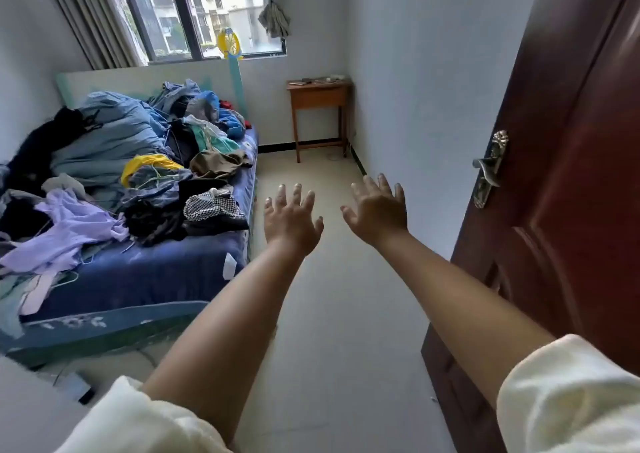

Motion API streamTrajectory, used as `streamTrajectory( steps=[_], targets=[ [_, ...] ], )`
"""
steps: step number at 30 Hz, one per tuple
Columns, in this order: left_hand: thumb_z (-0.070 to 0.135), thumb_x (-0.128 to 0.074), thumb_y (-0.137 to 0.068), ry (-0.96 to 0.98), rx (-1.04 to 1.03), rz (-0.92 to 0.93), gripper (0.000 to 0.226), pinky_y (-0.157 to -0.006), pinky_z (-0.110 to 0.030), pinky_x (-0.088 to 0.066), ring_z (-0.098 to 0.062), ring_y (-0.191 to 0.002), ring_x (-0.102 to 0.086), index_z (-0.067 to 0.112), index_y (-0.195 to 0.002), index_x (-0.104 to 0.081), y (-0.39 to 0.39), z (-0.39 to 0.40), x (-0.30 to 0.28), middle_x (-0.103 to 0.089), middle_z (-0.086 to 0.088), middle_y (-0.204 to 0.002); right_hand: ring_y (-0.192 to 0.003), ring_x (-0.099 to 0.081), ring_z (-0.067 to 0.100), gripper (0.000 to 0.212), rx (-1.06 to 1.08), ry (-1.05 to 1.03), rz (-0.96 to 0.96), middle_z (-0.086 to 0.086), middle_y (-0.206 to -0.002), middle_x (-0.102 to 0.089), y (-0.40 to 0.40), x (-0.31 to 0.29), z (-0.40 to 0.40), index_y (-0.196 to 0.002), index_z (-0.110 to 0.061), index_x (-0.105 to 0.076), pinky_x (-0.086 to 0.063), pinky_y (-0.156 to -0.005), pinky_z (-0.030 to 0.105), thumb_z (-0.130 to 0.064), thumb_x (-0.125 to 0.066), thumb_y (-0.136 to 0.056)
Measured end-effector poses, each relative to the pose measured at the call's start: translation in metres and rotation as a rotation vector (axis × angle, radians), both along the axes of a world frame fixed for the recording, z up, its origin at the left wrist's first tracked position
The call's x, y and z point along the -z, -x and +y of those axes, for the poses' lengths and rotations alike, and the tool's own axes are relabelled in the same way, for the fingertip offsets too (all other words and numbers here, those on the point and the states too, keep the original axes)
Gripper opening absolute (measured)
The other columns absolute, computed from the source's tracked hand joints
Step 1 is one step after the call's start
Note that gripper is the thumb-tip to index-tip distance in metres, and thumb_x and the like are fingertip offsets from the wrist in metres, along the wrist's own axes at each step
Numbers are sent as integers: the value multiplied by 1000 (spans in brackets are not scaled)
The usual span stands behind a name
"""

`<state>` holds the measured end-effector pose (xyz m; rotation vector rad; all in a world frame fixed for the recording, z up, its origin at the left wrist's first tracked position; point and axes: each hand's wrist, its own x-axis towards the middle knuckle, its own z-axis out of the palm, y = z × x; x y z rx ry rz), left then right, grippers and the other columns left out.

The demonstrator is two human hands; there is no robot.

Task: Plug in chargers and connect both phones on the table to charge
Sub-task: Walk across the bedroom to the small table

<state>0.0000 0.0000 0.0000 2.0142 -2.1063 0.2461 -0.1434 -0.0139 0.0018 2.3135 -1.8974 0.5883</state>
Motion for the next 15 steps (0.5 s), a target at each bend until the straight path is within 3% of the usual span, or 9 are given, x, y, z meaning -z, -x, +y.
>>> streamTrajectory(
  steps=[15],
  targets=[
    [42, -31, -94, -184, -79, 22, 54, -112, -43, -7, -28, -140, -4, 21, -142, -17, 30, -301, 37, -15, -3, -153, -139, -17, 32, 50, -28, -147, 60, 14, -150, -27, 31, 39, -312, -138, -13, -34, -16, -112, 50, -36, -42, -94]
  ],
)
